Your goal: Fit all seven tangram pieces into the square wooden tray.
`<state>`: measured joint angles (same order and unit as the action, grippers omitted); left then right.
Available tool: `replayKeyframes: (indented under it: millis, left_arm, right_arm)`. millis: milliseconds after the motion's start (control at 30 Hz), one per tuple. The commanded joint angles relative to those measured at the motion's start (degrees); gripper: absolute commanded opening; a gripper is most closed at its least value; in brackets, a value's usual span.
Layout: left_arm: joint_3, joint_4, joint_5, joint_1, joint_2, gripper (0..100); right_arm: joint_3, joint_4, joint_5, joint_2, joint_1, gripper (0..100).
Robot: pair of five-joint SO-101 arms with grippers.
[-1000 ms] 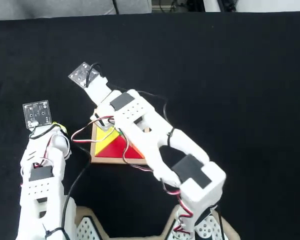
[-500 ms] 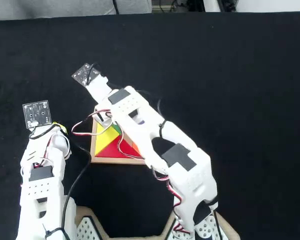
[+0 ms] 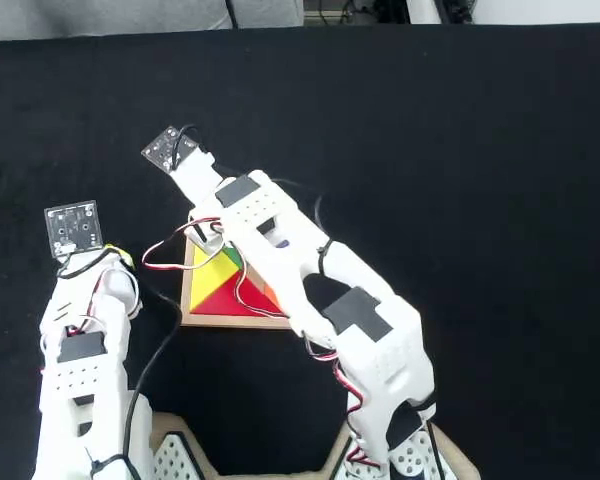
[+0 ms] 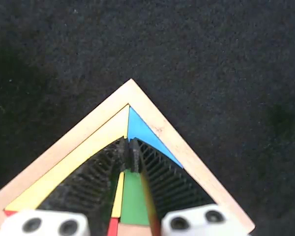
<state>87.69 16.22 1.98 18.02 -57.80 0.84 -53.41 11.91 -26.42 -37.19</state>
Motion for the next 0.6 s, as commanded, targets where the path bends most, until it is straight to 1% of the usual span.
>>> replayKeyframes:
  millis: [0, 67, 133, 200, 267, 333, 433, 567]
  left_arm:
    - [-1.9, -0.1, -2.1, 3.6, -1.1, 3]
    - [-2.0, -0.4, -4.5, 4.4, -1.1, 3]
    - [-2.6, -0.1, -5.5, 5.9, -1.1, 3]
    - [-3.5, -0.1, -7.3, 9.7, -1.1, 3]
    - [-4.3, 0.4, -11.2, 14.5, -1.1, 3]
    - [-6.1, 3.4, -13.3, 17.4, -1.1, 3]
    - [-8.2, 8.1, -13.3, 16.2, -1.1, 3]
    - [-8.4, 8.4, -13.3, 16.2, -1.1, 3]
  right_arm:
    - [3.6, -3.1, 0.3, 2.3, -0.8, 1.1]
    - [2.1, -2.9, 0.5, 3.6, -3.6, 1.1]
    - [0.1, -0.6, 0.5, 3.9, -6.2, 1.1]
    - [-2.2, 2.7, 0.5, 4.0, -7.6, 1.1]
    - [-3.6, 5.1, 0.4, 4.3, -8.0, 1.1]
    - [-3.7, 5.6, 0.1, 4.5, -8.2, 1.1]
    - [-3.3, 5.6, 0.4, 5.8, -10.0, 1.1]
    - [-4.7, 6.0, 0.5, 7.4, -13.5, 1.1]
